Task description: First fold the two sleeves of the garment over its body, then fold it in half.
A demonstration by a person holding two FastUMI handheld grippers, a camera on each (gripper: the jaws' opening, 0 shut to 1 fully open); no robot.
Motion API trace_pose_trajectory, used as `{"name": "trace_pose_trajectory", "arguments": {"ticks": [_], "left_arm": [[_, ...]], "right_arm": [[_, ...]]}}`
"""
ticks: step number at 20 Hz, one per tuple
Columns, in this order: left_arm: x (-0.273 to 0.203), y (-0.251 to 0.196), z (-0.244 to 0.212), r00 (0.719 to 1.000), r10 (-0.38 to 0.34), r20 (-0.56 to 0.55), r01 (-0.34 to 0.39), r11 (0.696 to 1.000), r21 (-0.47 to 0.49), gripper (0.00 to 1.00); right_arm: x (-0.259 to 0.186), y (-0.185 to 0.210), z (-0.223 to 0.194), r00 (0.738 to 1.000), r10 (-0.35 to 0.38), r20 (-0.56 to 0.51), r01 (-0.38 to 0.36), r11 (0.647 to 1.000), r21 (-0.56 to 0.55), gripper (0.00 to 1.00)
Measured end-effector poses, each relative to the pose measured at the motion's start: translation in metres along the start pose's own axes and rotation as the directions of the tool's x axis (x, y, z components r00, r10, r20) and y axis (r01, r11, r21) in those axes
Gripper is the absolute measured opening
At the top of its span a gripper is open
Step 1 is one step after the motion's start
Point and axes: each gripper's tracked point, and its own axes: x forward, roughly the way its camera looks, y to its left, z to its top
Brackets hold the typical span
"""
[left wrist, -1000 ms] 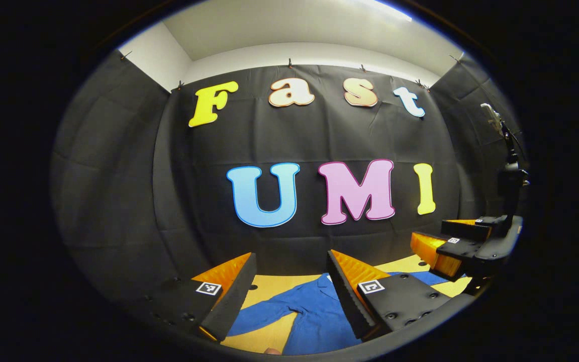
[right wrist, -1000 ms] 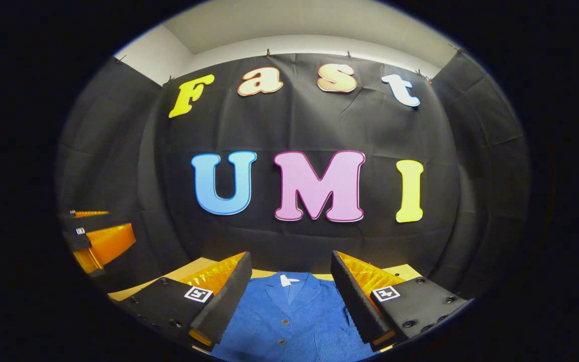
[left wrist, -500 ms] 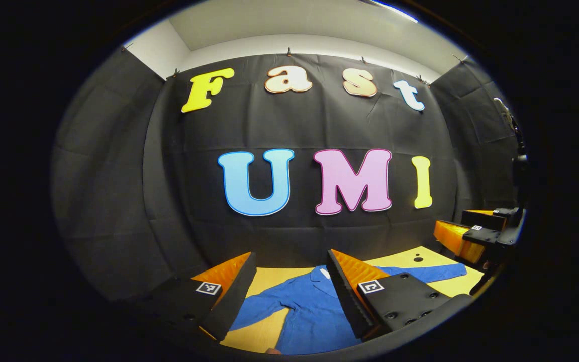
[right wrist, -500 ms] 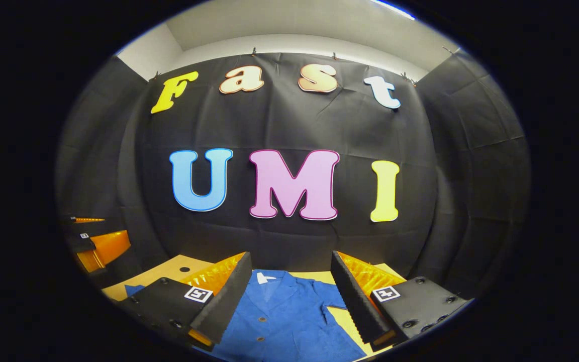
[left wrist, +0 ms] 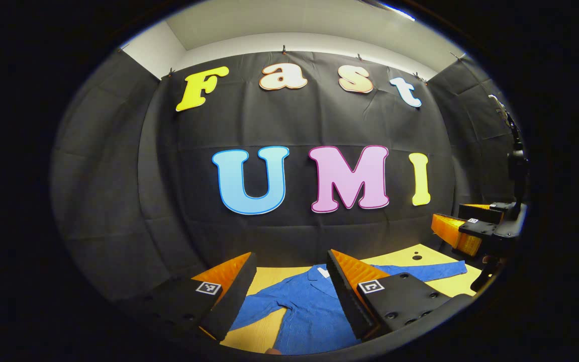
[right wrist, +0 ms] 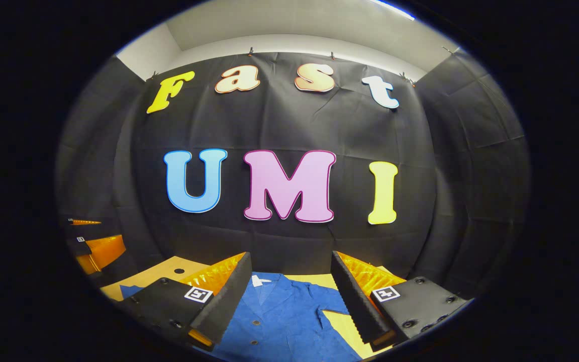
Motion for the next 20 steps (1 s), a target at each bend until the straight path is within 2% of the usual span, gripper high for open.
{"name": "trace_pose_trajectory", "arguments": {"ticks": [1, 5, 13, 17, 19, 20], "left_arm": [[0.000, -0.002, -0.003, 1.000, 0.000, -0.003, 0.000, 1.000, 0.003, 0.81], [-0.003, -0.012, -0.005, 1.000, 0.001, -0.015, -0.001, 1.000, -0.008, 0.81], [0.003, -0.051, -0.018, 0.998, 0.003, -0.065, -0.002, 1.000, 0.016, 0.81], [0.012, -0.076, -0.032, 0.993, 0.013, -0.115, -0.009, 0.999, 0.032, 0.81], [0.017, -0.088, -0.036, 0.990, 0.017, -0.140, -0.011, 0.999, 0.044, 0.82], [0.018, -0.096, -0.038, 0.989, 0.016, -0.147, -0.009, 0.999, 0.051, 0.82]], "right_arm": [[0.003, -0.001, -0.004, 1.000, 0.005, -0.012, -0.005, 1.000, 0.004, 0.99], [0.020, -0.023, -0.019, 0.999, -0.017, -0.041, 0.019, 1.000, 0.025, 0.96], [0.056, -0.099, -0.076, 0.989, -0.094, -0.117, 0.090, 0.995, -0.040, 0.96], [0.066, -0.158, -0.125, 0.963, -0.169, -0.211, 0.166, 0.986, -0.029, 0.96], [0.071, -0.197, -0.153, 0.939, -0.224, -0.260, 0.220, 0.975, -0.045, 0.96], [0.071, -0.218, -0.168, 0.924, -0.254, -0.286, 0.249, 0.967, -0.052, 1.00]]}}
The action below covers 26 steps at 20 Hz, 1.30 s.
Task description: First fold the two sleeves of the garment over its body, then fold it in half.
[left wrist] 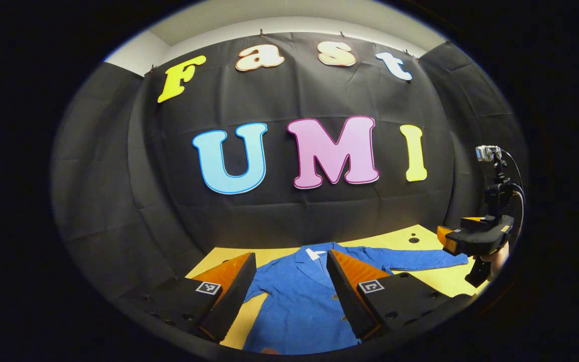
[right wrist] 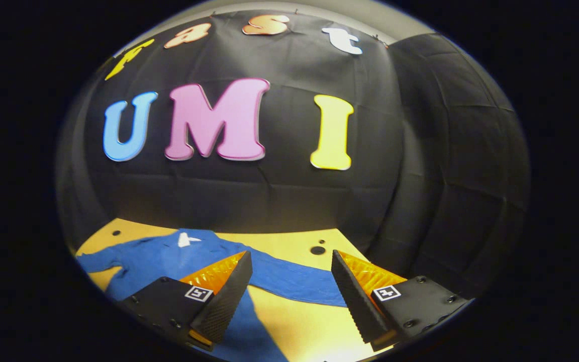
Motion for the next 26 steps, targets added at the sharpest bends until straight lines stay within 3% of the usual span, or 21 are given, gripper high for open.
{"name": "trace_pose_trajectory", "arguments": {"ticks": [2, 3, 5, 6, 7, 8, 9, 13, 20, 21, 23, 25, 26], "left_arm": [[0.005, -0.018, 0.000, 1.000, -0.019, -0.006, 0.019, 1.000, 0.024, 0.81], [0.009, -0.026, -0.004, 0.999, -0.030, -0.014, 0.031, 0.998, 0.046, 0.81], [0.015, -0.043, -0.009, 0.998, -0.058, -0.034, 0.060, 0.995, 0.075, 0.82], [0.019, -0.054, -0.010, 0.996, -0.081, -0.039, 0.084, 0.994, 0.077, 0.81], [0.023, -0.065, -0.013, 0.993, -0.105, -0.050, 0.109, 0.991, 0.080, 0.82], [0.026, -0.072, -0.015, 0.991, -0.121, -0.062, 0.126, 0.988, 0.090, 0.81], [0.028, -0.077, -0.019, 0.989, -0.131, -0.073, 0.138, 0.985, 0.100, 0.81], [0.034, -0.095, -0.037, 0.977, -0.165, -0.136, 0.178, 0.979, 0.094, 0.81], [0.040, -0.112, -0.055, 0.958, -0.194, -0.211, 0.208, 0.977, 0.046, 0.81], [0.040, -0.113, -0.057, 0.957, -0.193, -0.217, 0.207, 0.977, 0.044, 0.81], [0.038, -0.114, -0.061, 0.954, -0.186, -0.235, 0.203, 0.978, 0.047, 0.82], [0.034, -0.113, -0.061, 0.953, -0.185, -0.241, 0.199, 0.979, 0.036, 0.82], [0.032, -0.113, -0.061, 0.952, -0.188, -0.243, 0.200, 0.979, 0.026, 0.82]], "right_arm": [[0.019, -0.035, -0.021, 0.997, -0.053, -0.049, 0.053, 0.999, 0.003, 0.95], [0.028, -0.051, -0.027, 0.995, -0.081, -0.053, 0.081, 0.997, -0.006, 1.00], [0.048, -0.083, -0.044, 0.987, -0.139, -0.076, 0.137, 0.990, -0.032, 1.00], [0.056, -0.097, -0.056, 0.981, -0.165, -0.104, 0.162, 0.986, -0.038, 0.95], [0.064, -0.109, -0.070, 0.973, -0.176, -0.148, 0.173, 0.984, -0.033, 1.00], [0.068, -0.119, -0.087, 0.963, -0.186, -0.198, 0.184, 0.983, -0.025, 0.96], [0.077, -0.130, -0.103, 0.947, -0.207, -0.247, 0.208, 0.978, -0.020, 1.00], [0.104, -0.165, -0.172, 0.860, -0.268, -0.435, 0.304, 0.953, 0.015, 0.98], [0.111, -0.184, -0.224, 0.761, -0.215, -0.612, 0.372, 0.917, 0.141, 1.00], [0.118, -0.186, -0.221, 0.775, -0.232, -0.588, 0.384, 0.911, 0.148, 1.00], [0.117, -0.186, -0.223, 0.774, -0.222, -0.594, 0.376, 0.915, 0.148, 0.98], [0.117, -0.181, -0.222, 0.773, -0.219, -0.595, 0.369, 0.918, 0.142, 0.83], [0.122, -0.179, -0.220, 0.777, -0.209, -0.593, 0.362, 0.920, 0.150, 0.81]]}}
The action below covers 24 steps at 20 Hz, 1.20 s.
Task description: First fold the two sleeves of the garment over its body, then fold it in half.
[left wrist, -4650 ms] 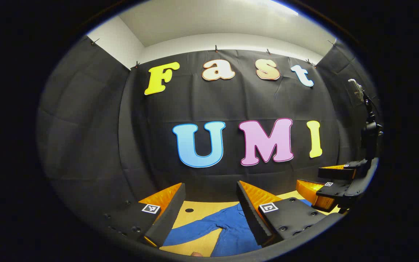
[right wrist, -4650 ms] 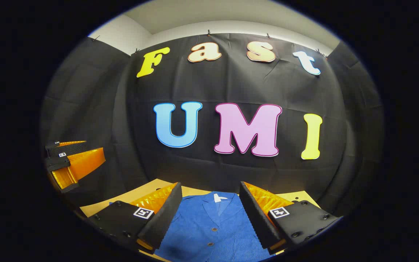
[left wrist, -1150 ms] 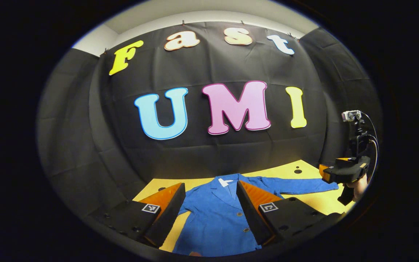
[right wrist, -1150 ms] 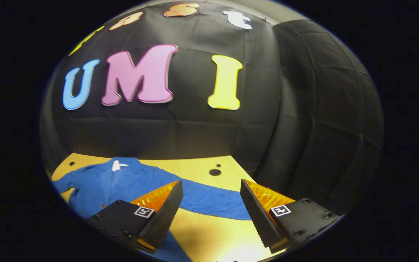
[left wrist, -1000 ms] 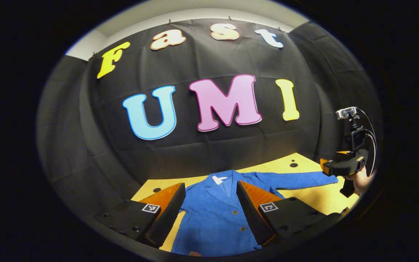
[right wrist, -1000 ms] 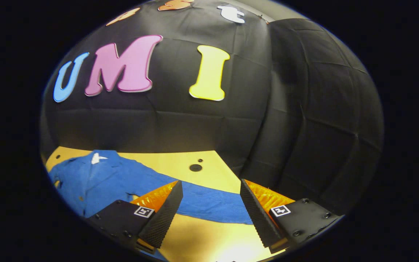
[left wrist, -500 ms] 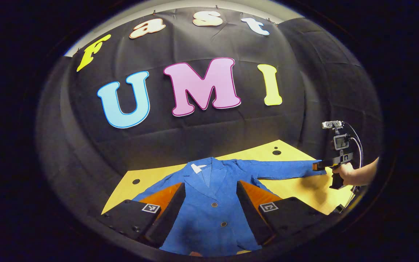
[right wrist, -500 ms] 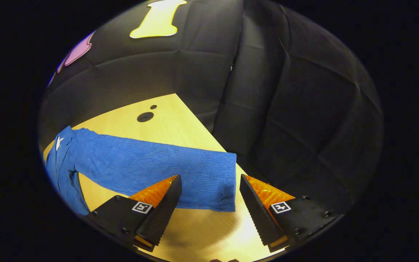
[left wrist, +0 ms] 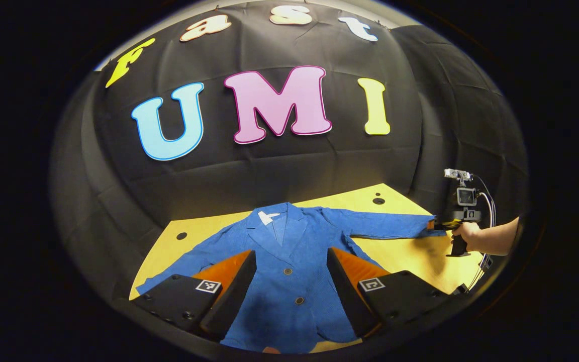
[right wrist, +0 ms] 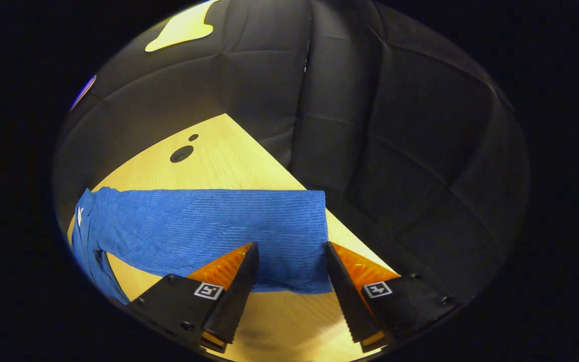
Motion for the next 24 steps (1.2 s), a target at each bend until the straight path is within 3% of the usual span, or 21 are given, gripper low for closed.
{"name": "trace_pose_trajectory", "arguments": {"ticks": [4, 5, 6, 8, 9, 12, 17, 24], "left_arm": [[-0.002, 0.003, -0.008, 1.000, -0.011, -0.022, 0.011, 1.000, -0.021, 0.82], [-0.003, 0.005, -0.011, 1.000, -0.014, -0.028, 0.013, 0.999, -0.031, 0.82], [-0.005, 0.007, -0.011, 0.999, -0.019, -0.030, 0.017, 0.999, -0.043, 0.82], [-0.010, 0.010, -0.008, 1.000, -0.023, -0.020, 0.022, 0.998, -0.058, 0.82], [-0.012, 0.011, -0.009, 0.999, -0.030, -0.014, 0.029, 0.998, -0.059, 0.82], [-0.018, 0.018, -0.005, 0.999, -0.053, -0.002, 0.053, 0.998, -0.039, 0.82], [-0.032, 0.036, -0.006, 0.996, -0.086, 0.030, 0.088, 0.994, -0.066, 0.82], [-0.062, 0.090, -0.023, 0.998, -0.045, 0.053, 0.051, 0.991, -0.122, 0.82]], "right_arm": [[-0.001, 0.018, -0.002, 0.999, 0.030, -0.029, -0.030, 0.999, 0.025, 0.11], [-0.001, 0.021, -0.002, 0.997, 0.063, -0.037, -0.063, 0.998, 0.020, 0.15], [-0.003, 0.021, -0.002, 0.995, 0.094, -0.034, -0.092, 0.995, 0.036, 0.03], [-0.009, 0.023, -0.008, 0.987, 0.140, -0.084, -0.128, 0.984, 0.127, 0.01], [-0.011, 0.021, -0.006, 0.988, 0.129, -0.080, -0.115, 0.982, 0.152, 0.01], [-0.031, 0.031, 0.026, 0.991, 0.124, 0.048, -0.131, 0.974, 0.183, 0.01], [-0.091, 0.042, 0.055, 0.983, 0.119, 0.142, -0.135, 0.985, 0.108, 0.00], [-0.147, 0.126, 0.092, 0.952, 0.205, 0.225, -0.216, 0.976, 0.022, 0.01]]}}
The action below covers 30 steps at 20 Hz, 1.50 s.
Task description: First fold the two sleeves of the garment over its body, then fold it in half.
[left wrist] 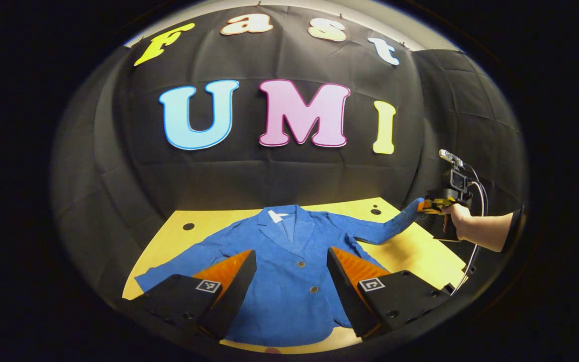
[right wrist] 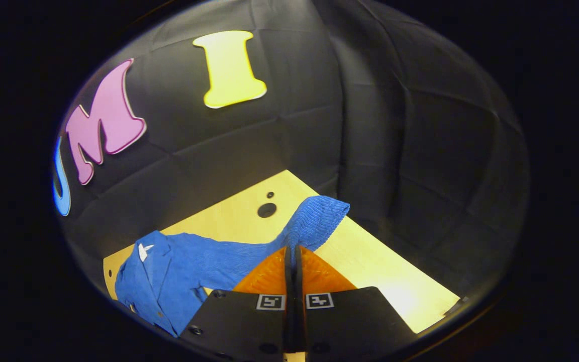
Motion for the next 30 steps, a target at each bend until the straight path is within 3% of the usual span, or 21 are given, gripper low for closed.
{"name": "trace_pose_trajectory", "arguments": {"ticks": [7, 12, 16, 20, 23, 25, 28, 30], "left_arm": [[-0.025, 0.058, -0.016, 0.995, 0.104, 0.007, -0.104, 0.991, -0.082, 0.82], [-0.039, 0.099, -0.032, 0.981, 0.194, 0.002, -0.192, 0.971, -0.142, 0.82], [-0.053, 0.134, -0.050, 0.962, 0.271, -0.023, -0.271, 0.946, -0.176, 0.82], [-0.077, 0.162, -0.077, 0.939, 0.328, -0.102, -0.344, 0.896, -0.280, 0.83], [-0.093, 0.182, -0.099, 0.914, 0.369, -0.167, -0.405, 0.856, -0.322, 0.83], [-0.103, 0.195, -0.107, 0.897, 0.397, -0.194, -0.441, 0.835, -0.330, 0.83], [-0.110, 0.210, -0.116, 0.879, 0.424, -0.217, -0.475, 0.814, -0.335, 0.83], [-0.112, 0.215, -0.119, 0.874, 0.431, -0.225, -0.484, 0.812, -0.326, 0.83]], "right_arm": [[-0.016, 0.130, 0.021, 0.988, 0.153, 0.030, -0.150, 0.984, -0.094, 0.01], [-0.015, 0.239, -0.002, 0.964, 0.266, -0.017, -0.265, 0.951, -0.161, 0.00], [-0.022, 0.333, -0.047, 0.931, 0.352, -0.097, -0.365, 0.901, -0.233, 0.00], [-0.033, 0.425, -0.105, 0.887, 0.430, -0.169, -0.462, 0.836, -0.296, 0.00], [-0.041, 0.474, -0.155, 0.856, 0.460, -0.237, -0.514, 0.806, -0.292, 0.01], [-0.040, 0.494, -0.188, 0.850, 0.456, -0.263, -0.521, 0.802, -0.293, 0.01], [-0.036, 0.510, -0.229, 0.841, 0.446, -0.306, -0.525, 0.810, -0.261, 0.19], [-0.036, 0.511, -0.243, 0.837, 0.444, -0.321, -0.528, 0.810, -0.255, 0.73]]}}
